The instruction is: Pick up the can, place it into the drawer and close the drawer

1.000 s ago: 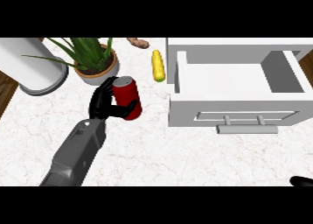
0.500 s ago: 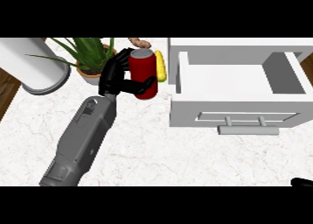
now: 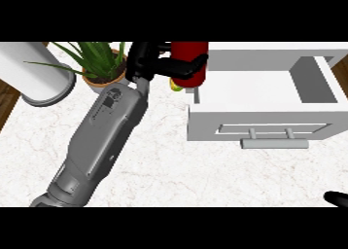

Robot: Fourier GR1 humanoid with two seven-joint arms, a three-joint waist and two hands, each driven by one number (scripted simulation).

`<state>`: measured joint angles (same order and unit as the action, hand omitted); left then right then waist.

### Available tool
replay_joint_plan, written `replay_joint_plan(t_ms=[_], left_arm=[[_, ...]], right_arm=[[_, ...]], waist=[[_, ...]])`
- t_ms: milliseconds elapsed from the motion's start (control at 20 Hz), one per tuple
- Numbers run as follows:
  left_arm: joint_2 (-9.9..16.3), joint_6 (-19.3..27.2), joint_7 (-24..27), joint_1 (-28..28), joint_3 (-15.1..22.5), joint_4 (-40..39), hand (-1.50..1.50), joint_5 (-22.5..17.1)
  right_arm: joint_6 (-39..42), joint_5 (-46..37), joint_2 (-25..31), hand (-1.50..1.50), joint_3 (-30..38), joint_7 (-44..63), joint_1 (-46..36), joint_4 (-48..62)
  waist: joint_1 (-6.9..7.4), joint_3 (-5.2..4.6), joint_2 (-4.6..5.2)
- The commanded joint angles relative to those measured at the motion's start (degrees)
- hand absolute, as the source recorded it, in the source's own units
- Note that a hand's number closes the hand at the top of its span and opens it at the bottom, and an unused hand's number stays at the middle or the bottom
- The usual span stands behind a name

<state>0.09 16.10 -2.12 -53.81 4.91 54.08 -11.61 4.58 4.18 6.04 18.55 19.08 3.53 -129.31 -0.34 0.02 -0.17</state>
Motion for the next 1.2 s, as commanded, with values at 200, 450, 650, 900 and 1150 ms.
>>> replay_joint_plan(t_ms=[200, 450, 650, 900, 1150], left_arm=[[-0.1, 7.3, -10.6, -11.6, 4.2, 1.1, 1.50, -0.3], [-0.1, 6.4, -8.9, -21.4, 1.8, -11.6, 1.50, -3.1], [-0.1, 10.4, -11.1, -26.2, 5.7, -15.6, 1.50, -4.2], [-0.1, 8.4, -9.8, -33.3, 4.3, -23.2, 1.50, -7.1], [-0.1, 10.3, -6.1, -36.2, 6.7, -30.0, 1.50, -9.3]], right_arm=[[0.4, 0.2, -0.7, -1.50, 0.2, -2.3, 0.0, 2.2], [0.8, 3.8, 0.9, -1.50, 2.3, 0.7, -0.4, -0.8], [-0.5, 2.9, 2.7, -1.50, 3.0, 1.2, -5.0, 2.7], [1.0, 1.7, 1.2, -1.50, 1.2, -1.3, -1.8, 2.2], [-0.7, 1.6, 1.4, -1.50, 0.1, 1.8, -4.8, 1.2]], waist=[[-0.26, 0.02, 0.09], [-1.36, 0.03, 0.38], [-1.48, 0.04, 0.45], [-2.41, 0.08, 0.70], [-3.77, 0.12, 1.27]])
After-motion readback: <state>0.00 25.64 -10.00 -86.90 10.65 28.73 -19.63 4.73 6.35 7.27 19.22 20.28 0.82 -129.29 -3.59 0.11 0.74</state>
